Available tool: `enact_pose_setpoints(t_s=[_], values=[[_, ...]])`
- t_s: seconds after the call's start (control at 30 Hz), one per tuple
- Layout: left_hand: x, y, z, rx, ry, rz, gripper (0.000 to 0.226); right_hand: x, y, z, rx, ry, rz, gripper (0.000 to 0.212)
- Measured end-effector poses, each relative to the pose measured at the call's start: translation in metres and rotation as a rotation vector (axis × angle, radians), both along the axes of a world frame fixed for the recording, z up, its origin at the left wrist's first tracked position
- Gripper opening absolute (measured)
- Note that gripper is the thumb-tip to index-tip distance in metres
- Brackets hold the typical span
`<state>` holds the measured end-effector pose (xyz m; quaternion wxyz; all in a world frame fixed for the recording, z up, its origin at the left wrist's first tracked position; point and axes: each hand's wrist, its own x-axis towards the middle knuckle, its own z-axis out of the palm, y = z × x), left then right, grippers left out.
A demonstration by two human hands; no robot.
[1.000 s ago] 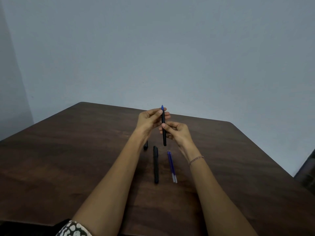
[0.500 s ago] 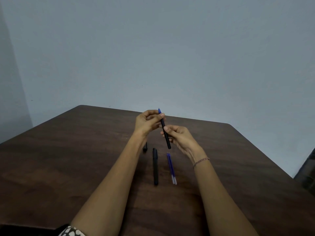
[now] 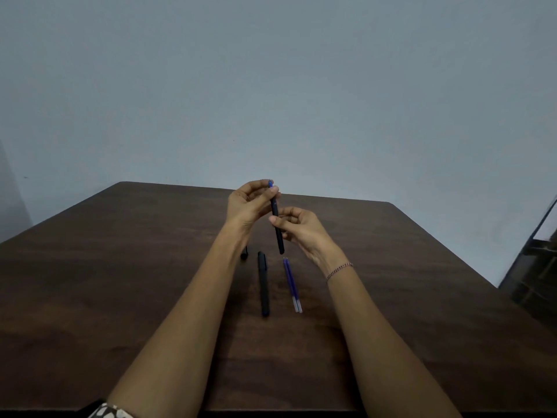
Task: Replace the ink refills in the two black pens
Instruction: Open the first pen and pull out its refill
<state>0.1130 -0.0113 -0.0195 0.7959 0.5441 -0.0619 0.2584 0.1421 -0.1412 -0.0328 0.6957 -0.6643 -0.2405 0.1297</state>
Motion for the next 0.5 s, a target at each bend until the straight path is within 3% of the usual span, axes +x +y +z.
enact_pose_setpoints(t_s=[0.17,0.33,0.4,0.5], values=[[-0.0018,-0.0005,0.0,0.071,0.002,-0.099,0.018,0.0028,-0.0007,-0.001,0.022,0.014,-0.053,0.019],[-0.0029,0.0001,0.0003,0.032,-0.004,0.059,0.016,0.0022,0.0019,-0.0016,-0.044,-0.045,-0.048,0.033],[-0.0021,0.0007,0.0009,0.066,0.021,0.098,0.017,0.0008,0.0033,-0.0019,-0.085,-0.08,-0.032,0.026],[0.0002,-0.0013,0.0018,0.04,0.076,-0.005,0.02,-0.0012,0.0038,-0.0013,-0.09,-0.095,-0.029,0.017]])
